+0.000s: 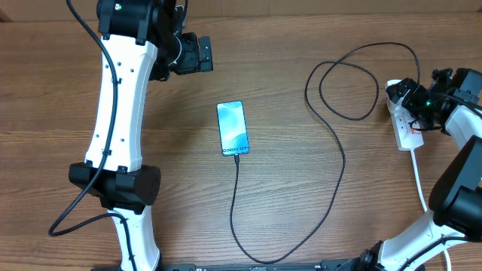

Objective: Plug charger to phone and switch on socket

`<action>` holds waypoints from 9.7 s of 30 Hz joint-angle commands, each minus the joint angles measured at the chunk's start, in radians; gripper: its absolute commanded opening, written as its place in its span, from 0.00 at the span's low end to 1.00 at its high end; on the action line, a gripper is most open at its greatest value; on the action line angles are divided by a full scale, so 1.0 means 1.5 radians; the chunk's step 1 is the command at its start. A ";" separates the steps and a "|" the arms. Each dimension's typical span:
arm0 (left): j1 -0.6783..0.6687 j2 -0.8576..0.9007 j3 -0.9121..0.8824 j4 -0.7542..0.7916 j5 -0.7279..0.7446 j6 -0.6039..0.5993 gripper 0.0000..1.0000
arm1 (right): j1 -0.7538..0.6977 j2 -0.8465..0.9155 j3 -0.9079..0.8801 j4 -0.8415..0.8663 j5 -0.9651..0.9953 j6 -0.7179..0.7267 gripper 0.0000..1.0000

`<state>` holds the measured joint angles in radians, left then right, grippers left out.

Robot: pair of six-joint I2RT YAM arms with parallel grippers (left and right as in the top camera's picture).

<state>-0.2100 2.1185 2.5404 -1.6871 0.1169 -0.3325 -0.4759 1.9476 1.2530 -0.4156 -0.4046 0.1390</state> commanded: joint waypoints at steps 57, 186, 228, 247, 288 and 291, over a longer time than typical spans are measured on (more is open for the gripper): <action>-0.004 -0.017 0.013 -0.002 0.004 0.015 1.00 | 0.025 0.014 -0.041 -0.049 0.013 0.084 1.00; 0.021 -1.360 -1.690 1.352 -0.315 0.010 1.00 | -0.004 -0.459 0.008 -0.293 0.082 0.095 1.00; 0.151 -1.410 -1.690 1.070 -0.100 0.151 1.00 | -0.004 -0.459 0.008 -0.293 0.082 0.095 1.00; 0.151 -1.410 -1.689 1.070 -0.082 0.172 1.00 | -0.004 -0.459 0.008 -0.293 0.082 0.095 1.00; 0.150 -1.410 -1.689 1.072 -0.083 0.172 1.00 | -0.004 -0.459 0.008 -0.293 0.082 0.095 1.00; 0.150 -1.410 -1.689 1.072 -0.083 0.172 1.00 | -0.004 -0.459 0.008 -0.293 0.082 0.095 1.00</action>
<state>0.0093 0.0147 0.0086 -0.0792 -0.0246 -0.0895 -0.4797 1.2579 1.2453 -0.8597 -0.2844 0.2836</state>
